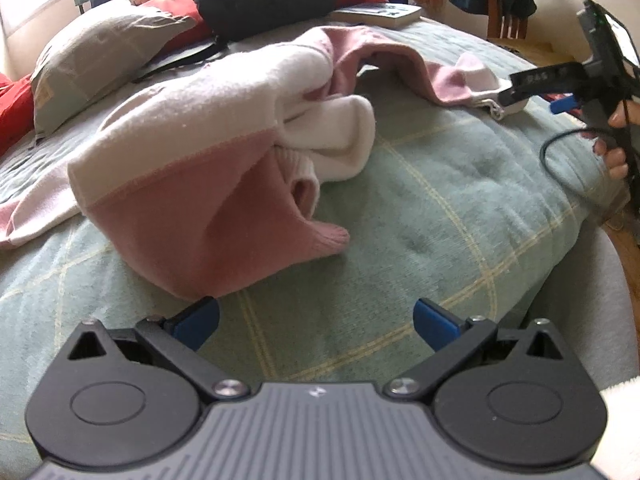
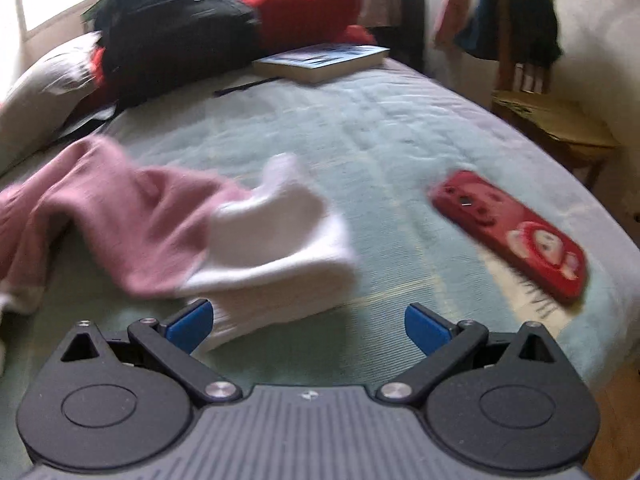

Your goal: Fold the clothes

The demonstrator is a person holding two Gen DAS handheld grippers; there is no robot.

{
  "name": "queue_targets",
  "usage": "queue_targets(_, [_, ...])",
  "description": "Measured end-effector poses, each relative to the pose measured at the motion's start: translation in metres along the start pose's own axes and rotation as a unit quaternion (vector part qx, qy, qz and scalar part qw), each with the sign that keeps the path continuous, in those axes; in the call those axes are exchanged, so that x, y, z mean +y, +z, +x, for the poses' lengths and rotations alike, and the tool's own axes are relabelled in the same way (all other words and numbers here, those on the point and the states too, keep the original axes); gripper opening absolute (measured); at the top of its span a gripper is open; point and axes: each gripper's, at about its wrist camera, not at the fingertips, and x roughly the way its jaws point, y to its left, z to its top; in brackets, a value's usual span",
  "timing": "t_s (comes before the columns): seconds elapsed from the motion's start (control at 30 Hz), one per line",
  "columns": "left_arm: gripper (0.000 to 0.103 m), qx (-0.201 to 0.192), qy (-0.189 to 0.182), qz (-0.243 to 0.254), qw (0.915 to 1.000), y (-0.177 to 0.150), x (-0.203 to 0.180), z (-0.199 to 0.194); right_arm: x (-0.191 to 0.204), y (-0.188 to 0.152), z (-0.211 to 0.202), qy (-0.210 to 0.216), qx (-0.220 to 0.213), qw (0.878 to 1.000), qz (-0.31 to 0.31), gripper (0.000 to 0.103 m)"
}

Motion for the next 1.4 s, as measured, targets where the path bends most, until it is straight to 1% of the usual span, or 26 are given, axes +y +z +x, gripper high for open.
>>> queue_targets(0.13, [0.102, 0.005, -0.005, 0.004, 1.0000, 0.003, -0.002, 0.005, -0.018, 0.002, 0.010, -0.039, 0.000, 0.999, -0.001, 0.103])
queue_targets(0.2, [0.102, 0.007, -0.004, 0.006, 0.9999, 0.005, -0.005, 0.007, -0.026, 0.005, 0.019, -0.049, -0.002, 0.999, 0.001, 0.103])
queue_targets(0.4, [0.102, 0.005, -0.013, 0.026, 0.9996, 0.012, -0.014, 0.006, -0.033, 0.019, 0.042, -0.002, -0.020, 1.000, 0.013, 0.103])
queue_targets(0.47, [0.102, -0.001, -0.015, 0.035, 0.9993, 0.015, -0.018, 0.004, -0.028, 0.022, 0.042, 0.009, -0.041, 0.999, -0.004, 0.103])
queue_targets(0.5, [0.102, -0.002, -0.016, 0.039, 0.9991, 0.017, -0.020, 0.004, -0.026, 0.024, 0.043, 0.009, -0.053, 0.998, -0.014, 0.103])
queue_targets(0.6, [0.102, -0.002, -0.016, 0.045, 0.9989, 0.020, -0.026, 0.006, -0.023, 0.029, 0.059, -0.002, -0.044, 0.999, -0.032, 0.103])
queue_targets(0.67, [0.102, 0.000, -0.015, 0.050, 0.9986, 0.021, -0.031, 0.008, -0.023, 0.031, 0.069, 0.001, -0.033, 0.999, -0.036, 0.103])
queue_targets(0.73, [0.102, 0.001, -0.020, 0.051, 0.9985, 0.020, -0.033, 0.008, -0.022, 0.037, 0.068, -0.007, -0.045, 0.998, -0.042, 0.103])
queue_targets(0.83, [0.102, 0.007, -0.016, 0.049, 0.9986, 0.019, -0.033, 0.011, -0.024, 0.050, 0.067, -0.030, -0.070, 0.997, -0.032, 0.103])
queue_targets(0.9, [0.102, 0.009, -0.014, 0.048, 0.9987, 0.018, -0.032, 0.012, -0.023, 0.059, 0.075, -0.026, -0.053, 0.997, -0.042, 0.103])
queue_targets(0.97, [0.102, 0.009, -0.014, 0.048, 0.9987, 0.018, -0.033, 0.013, -0.023, 0.067, 0.083, -0.034, -0.052, 0.996, -0.059, 0.103])
queue_targets(1.0, [0.102, 0.010, -0.015, 0.049, 0.9987, 0.018, -0.033, 0.013, -0.024, 0.073, 0.083, -0.042, -0.061, 0.996, -0.058, 0.103])
queue_targets(1.1, [0.102, 0.012, -0.014, 0.049, 0.9986, 0.017, -0.034, 0.013, -0.036, 0.093, 0.082, -0.047, -0.083, 0.995, -0.021, 0.103])
queue_targets(1.23, [0.102, 0.014, -0.009, 0.048, 0.9987, 0.016, -0.034, 0.015, -0.056, 0.122, 0.083, -0.065, -0.108, 0.992, 0.033, 0.103])
queue_targets(1.33, [0.102, 0.014, -0.007, 0.046, 0.9988, 0.016, -0.033, 0.016, -0.066, 0.139, 0.085, -0.078, -0.124, 0.988, 0.052, 0.103])
queue_targets(1.4, [0.102, 0.016, -0.006, 0.044, 0.9989, 0.015, -0.032, 0.017, -0.069, 0.147, 0.082, -0.089, -0.137, 0.985, 0.051, 0.103])
